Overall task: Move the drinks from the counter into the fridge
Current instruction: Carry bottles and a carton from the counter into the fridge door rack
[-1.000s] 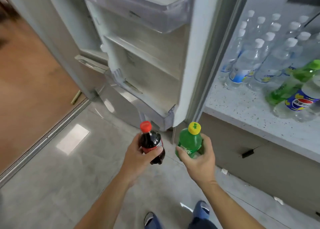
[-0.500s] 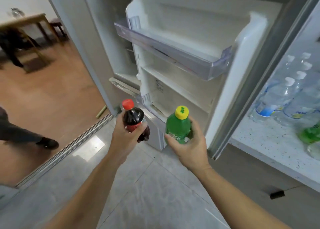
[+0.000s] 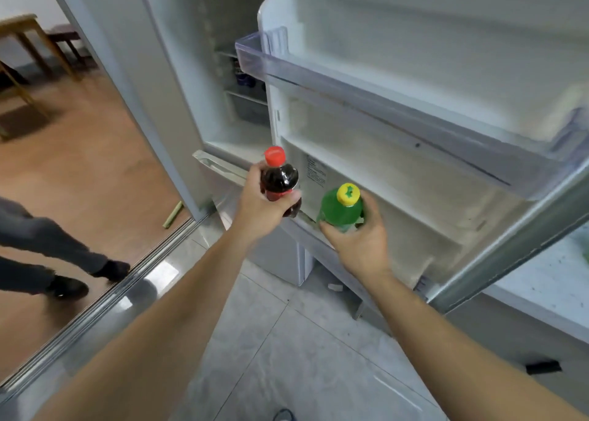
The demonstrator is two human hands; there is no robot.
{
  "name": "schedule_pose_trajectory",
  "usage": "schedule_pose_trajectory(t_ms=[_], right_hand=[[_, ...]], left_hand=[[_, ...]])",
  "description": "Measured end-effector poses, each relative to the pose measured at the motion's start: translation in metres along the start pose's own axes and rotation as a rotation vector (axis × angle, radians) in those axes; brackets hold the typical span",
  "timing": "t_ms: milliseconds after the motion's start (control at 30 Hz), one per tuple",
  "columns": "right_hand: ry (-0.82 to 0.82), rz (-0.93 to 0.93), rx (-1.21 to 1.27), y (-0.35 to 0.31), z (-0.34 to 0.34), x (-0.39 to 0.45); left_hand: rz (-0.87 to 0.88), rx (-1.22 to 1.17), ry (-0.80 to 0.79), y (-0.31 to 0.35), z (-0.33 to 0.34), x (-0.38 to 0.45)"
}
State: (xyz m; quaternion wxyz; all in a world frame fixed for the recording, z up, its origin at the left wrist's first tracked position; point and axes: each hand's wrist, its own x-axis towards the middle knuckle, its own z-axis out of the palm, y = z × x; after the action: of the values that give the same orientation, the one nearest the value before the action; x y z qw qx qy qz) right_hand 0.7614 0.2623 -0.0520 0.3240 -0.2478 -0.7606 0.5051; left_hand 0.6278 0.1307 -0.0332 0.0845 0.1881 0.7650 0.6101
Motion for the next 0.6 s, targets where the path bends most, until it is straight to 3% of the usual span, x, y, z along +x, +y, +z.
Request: schedule_pose_trajectory(t_ms=[167,400,600], right_hand=[[-0.015,0.204,-0.124,0.009,0.031,0.024],[-0.197,0.397,-0.329,0.023,0.047,0.054],[-0.289,0.472,-0.397,0.032,0.060,0.064]], left_hand=[[0.006,0.174,-0.185,-0.017,-0.001,0.047],[0.004,0.504,-0.376,-0.038,0.011,0.089],[-0.023,0.704,-0.396,-0.051,0.013,0.093]])
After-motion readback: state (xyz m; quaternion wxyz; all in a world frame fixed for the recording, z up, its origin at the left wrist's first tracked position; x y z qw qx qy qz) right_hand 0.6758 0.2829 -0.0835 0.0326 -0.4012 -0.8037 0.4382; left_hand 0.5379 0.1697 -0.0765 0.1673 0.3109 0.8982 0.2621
